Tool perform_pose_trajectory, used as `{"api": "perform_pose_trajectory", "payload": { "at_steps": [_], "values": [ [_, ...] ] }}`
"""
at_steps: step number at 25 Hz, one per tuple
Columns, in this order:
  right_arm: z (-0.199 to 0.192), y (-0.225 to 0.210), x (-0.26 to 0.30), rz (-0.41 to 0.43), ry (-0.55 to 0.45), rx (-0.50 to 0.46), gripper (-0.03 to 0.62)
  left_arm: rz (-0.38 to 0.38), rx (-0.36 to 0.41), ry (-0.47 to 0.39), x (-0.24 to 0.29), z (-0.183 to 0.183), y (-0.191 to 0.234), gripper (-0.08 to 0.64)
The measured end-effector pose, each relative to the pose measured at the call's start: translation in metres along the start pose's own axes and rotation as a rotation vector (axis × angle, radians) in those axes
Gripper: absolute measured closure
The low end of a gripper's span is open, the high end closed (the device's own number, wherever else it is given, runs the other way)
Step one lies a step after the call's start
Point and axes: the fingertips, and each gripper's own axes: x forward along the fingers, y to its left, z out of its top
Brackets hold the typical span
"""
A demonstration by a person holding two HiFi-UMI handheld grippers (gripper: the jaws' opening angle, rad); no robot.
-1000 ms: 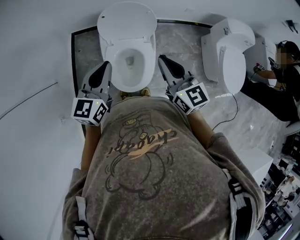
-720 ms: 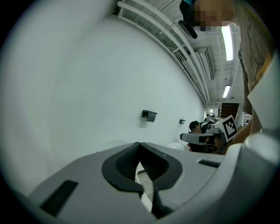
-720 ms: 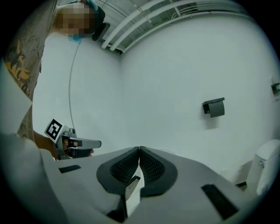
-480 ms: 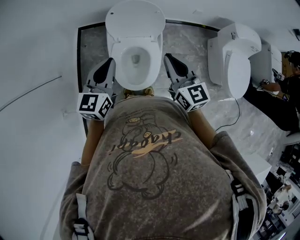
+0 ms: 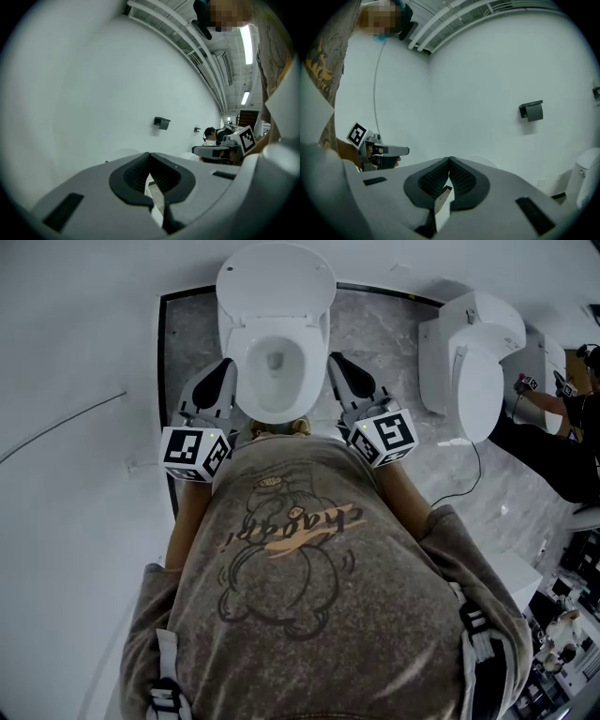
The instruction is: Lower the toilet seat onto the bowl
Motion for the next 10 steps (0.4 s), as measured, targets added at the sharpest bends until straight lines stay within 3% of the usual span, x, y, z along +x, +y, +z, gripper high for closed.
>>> {"api": "perform_pose_trajectory", "payload": {
  "at_steps": [10],
  "values": [
    [0.0033,0.0042,0.0008,0.0,0.0,0.013,0.566,-0.016,0.0,0.001,-0.0013,0.0057,-0.0041,0.551]
  ]
}}
